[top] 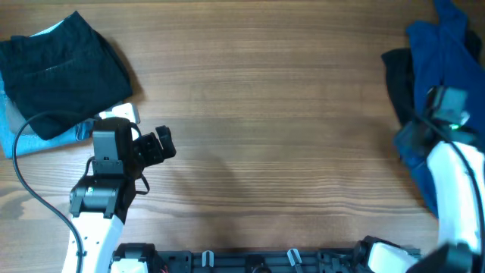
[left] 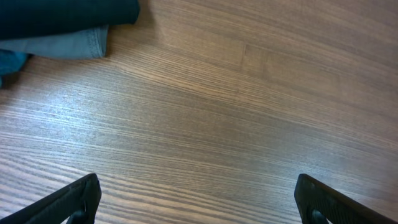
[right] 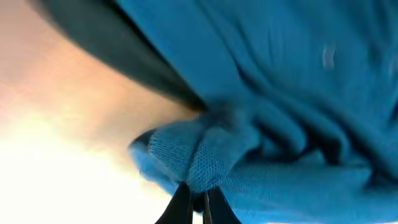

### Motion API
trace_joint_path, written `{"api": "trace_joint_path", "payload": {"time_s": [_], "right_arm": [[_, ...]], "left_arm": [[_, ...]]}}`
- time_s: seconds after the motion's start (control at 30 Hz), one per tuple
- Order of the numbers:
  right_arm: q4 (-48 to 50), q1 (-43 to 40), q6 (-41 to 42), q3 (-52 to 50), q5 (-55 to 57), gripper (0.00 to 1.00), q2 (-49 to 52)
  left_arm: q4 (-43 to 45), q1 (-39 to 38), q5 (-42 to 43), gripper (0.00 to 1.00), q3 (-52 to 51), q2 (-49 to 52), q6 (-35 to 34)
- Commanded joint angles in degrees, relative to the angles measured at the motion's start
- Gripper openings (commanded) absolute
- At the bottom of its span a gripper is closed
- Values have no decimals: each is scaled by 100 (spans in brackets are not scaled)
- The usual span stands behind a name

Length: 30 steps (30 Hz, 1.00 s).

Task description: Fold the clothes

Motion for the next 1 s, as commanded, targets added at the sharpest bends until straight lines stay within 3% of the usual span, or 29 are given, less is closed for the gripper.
{"api": "trace_joint_path", "payload": {"time_s": [0.0, 0.13, 0.33, 0.4, 0.6, 0.73, 0.8, 0.87, 0.97], "right_arm": [[42, -2, -1200, 1300, -1954, 6, -623], [201, 103, -2037, 1679, -5414, 12, -929], [-11, 968, -3602, 1674, -8889, 13, -815], [129, 1338, -3770, 1674, -9307, 15, -754], [214, 2483, -3322, 1674, -7114, 15, -348], [466, 3165, -3161, 1674, -6570, 16, 243], [804, 3390, -2623, 1672, -5969, 16, 592], [866, 3434, -1582, 1674, -4264, 33, 868], [269, 3333, -501, 1674, -2118, 43, 981]], "left_arm": [[20, 44, 70, 100, 105, 22, -50], [22, 44, 70, 100, 105, 22, -50], [22, 44, 70, 100, 105, 22, -52], [22, 44, 70, 100, 105, 22, -52], [22, 44, 70, 100, 105, 22, -52], [22, 44, 70, 100, 105, 22, -52], [24, 42, 72, 100, 105, 28, -55], [24, 42, 79, 100, 105, 28, -57], [24, 42, 278, 100, 105, 28, -79]]}}
